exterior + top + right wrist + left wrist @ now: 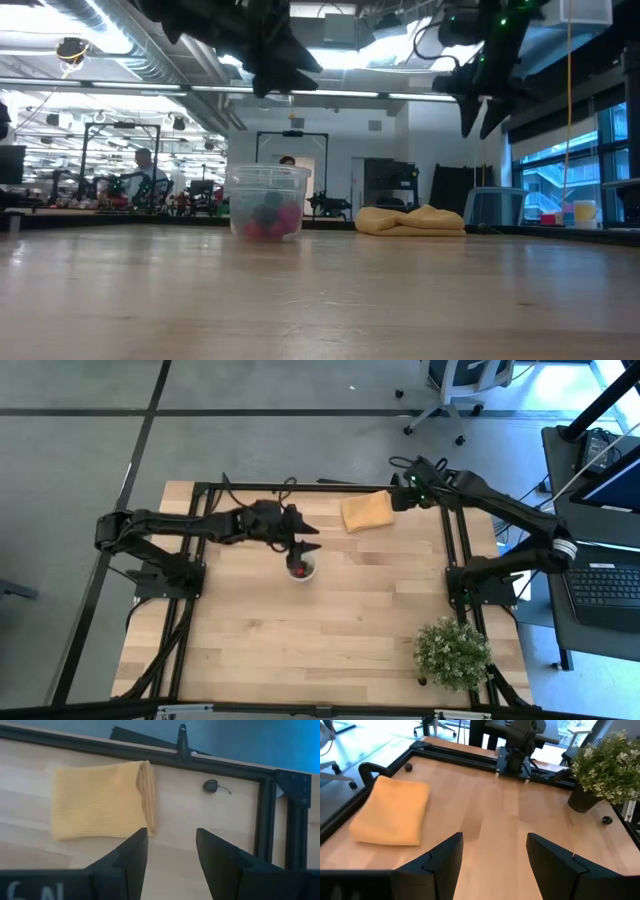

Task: Pick and placing Produce into tupperware
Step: Put the top black cherry into the transparent container

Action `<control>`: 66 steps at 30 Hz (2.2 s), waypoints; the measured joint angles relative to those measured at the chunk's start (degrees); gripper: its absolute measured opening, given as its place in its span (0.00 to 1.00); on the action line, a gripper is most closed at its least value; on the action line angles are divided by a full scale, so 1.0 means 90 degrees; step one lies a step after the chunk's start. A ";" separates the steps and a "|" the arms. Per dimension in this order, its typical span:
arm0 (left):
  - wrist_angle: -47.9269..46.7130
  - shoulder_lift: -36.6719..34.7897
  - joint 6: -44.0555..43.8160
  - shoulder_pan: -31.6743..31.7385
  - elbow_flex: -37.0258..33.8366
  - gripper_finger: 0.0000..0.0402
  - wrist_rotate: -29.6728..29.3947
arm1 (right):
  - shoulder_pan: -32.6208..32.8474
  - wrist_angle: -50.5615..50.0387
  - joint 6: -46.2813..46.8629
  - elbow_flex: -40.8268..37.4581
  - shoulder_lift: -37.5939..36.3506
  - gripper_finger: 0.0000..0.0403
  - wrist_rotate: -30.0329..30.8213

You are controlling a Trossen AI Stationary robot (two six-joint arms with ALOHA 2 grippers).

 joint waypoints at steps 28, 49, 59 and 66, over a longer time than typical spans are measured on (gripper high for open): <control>0.0019 0.0003 0.0845 0.1174 0.0000 0.53 0.1320 | 0.0073 0.0565 0.1406 -0.0007 0.1353 0.91 0.0164; -0.0275 0.0007 0.1028 0.1320 0.0000 0.53 0.1429 | -0.0929 0.0709 0.2676 -0.0012 0.1996 0.91 0.1241; -0.0267 0.0007 0.1028 0.1709 0.0000 0.53 0.1429 | -0.0593 0.0789 0.2572 -0.0008 0.1996 0.91 0.1867; -0.0265 0.0007 0.1026 0.1918 0.0000 0.53 0.1424 | -0.0580 0.1029 0.2841 -0.0007 0.2105 0.91 0.1542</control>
